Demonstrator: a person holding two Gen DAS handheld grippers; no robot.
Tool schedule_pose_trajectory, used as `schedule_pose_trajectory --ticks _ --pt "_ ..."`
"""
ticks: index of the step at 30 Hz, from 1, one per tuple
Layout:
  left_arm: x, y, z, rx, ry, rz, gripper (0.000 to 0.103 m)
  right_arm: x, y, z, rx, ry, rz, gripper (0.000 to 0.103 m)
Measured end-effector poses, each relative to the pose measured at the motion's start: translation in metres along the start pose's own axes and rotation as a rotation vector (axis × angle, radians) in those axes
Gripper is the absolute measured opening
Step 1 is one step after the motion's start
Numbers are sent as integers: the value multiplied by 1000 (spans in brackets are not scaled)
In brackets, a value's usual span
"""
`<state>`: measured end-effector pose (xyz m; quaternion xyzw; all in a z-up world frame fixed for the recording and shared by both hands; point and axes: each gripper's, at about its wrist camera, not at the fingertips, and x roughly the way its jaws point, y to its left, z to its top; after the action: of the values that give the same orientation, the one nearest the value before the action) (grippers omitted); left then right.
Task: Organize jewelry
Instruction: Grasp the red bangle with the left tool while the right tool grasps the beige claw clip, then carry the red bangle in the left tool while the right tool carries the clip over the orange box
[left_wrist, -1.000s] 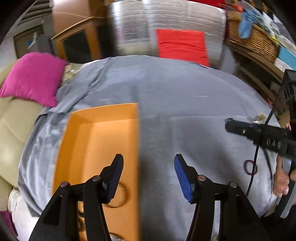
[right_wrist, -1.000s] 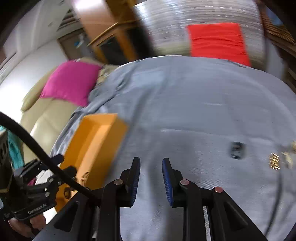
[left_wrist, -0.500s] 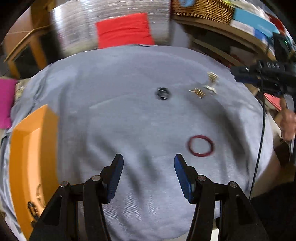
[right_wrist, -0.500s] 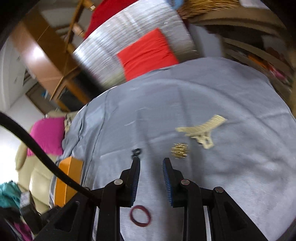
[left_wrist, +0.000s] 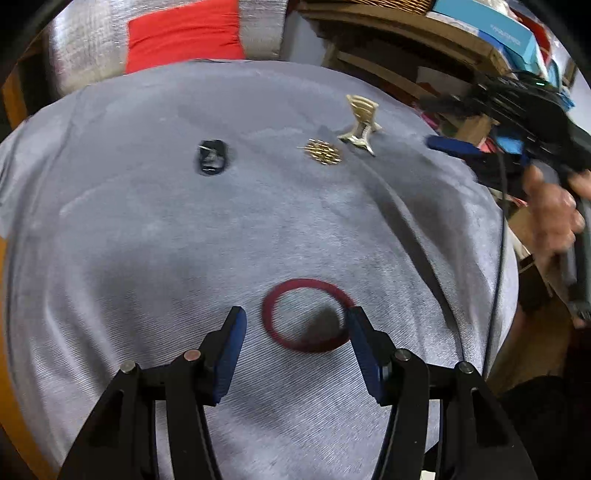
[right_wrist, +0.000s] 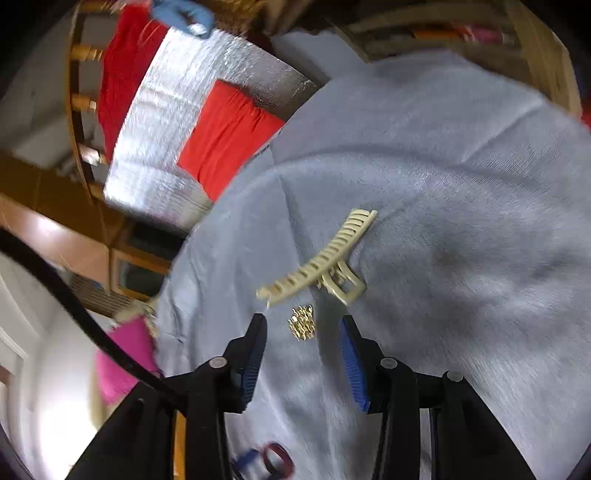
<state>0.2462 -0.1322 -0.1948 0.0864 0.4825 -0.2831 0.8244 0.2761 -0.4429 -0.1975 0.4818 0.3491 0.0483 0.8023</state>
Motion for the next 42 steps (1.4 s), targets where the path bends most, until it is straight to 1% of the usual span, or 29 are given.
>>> schedule_pose_trajectory --ticks 2,3,4,5,6,7,8,9,10,11,16,18,20,24,25,26,27,28,29,34,38,42 --pt "3 -2 0 17 -7 -7 58 7 -10 8 55 -12 1 53" --pt "3 -1 1 16 -13 -14 58 10 -12 11 63 -19 9 55" --pt "3 0 2 10 -22 -26 57 13 -14 15 67 -26 18 55" --pt "3 1 3 7 -27 -34 54 17 -16 19 81 -33 32 58" --pt "5 1 4 9 -28 -36 41 20 -17 22 96 -33 43 61" --pt "6 1 5 18 -26 -27 29 25 -19 25 111 -31 49 61" --pt "6 1 6 24 -28 -19 20 29 -18 27 112 -31 37 61" --pt "6 2 7 22 -32 -21 16 32 -16 29 104 -35 13 62" --pt "6 4 8 13 -33 -33 8 35 -14 31 94 -39 -9 63" --pt "6 5 9 6 -34 -40 8 38 -14 32 89 -43 -27 65" --pt "-4 15 15 -20 -86 -36 7 56 -8 37 68 -39 -76 65" --pt "-9 18 17 -29 -110 -28 7 63 -4 38 51 -48 -103 65" --pt "-17 25 17 -49 -133 -10 7 69 -1 37 42 -42 -110 65" --pt "-21 33 16 -70 -137 27 7 83 1 36 31 -40 -157 65" --pt "-22 34 15 -71 -136 30 7 83 0 36 35 -41 -157 65" --pt "-22 35 15 -73 -133 32 7 82 -2 36 36 -44 -156 59" --pt "-22 36 15 -77 -132 33 7 83 -2 36 31 -43 -166 47" --pt "-22 37 15 -80 -132 36 7 84 -1 36 26 -36 -178 42" --pt "-23 39 16 -85 -133 38 7 85 -1 36 22 -32 -180 35" --pt "-27 48 18 -119 -144 43 7 81 6 33 -21 -28 -181 34" --pt "-32 51 19 -129 -164 51 7 63 22 32 -47 -58 -137 34" --pt "-37 50 17 -133 -181 57 7 45 41 24 -85 -88 -65 34"
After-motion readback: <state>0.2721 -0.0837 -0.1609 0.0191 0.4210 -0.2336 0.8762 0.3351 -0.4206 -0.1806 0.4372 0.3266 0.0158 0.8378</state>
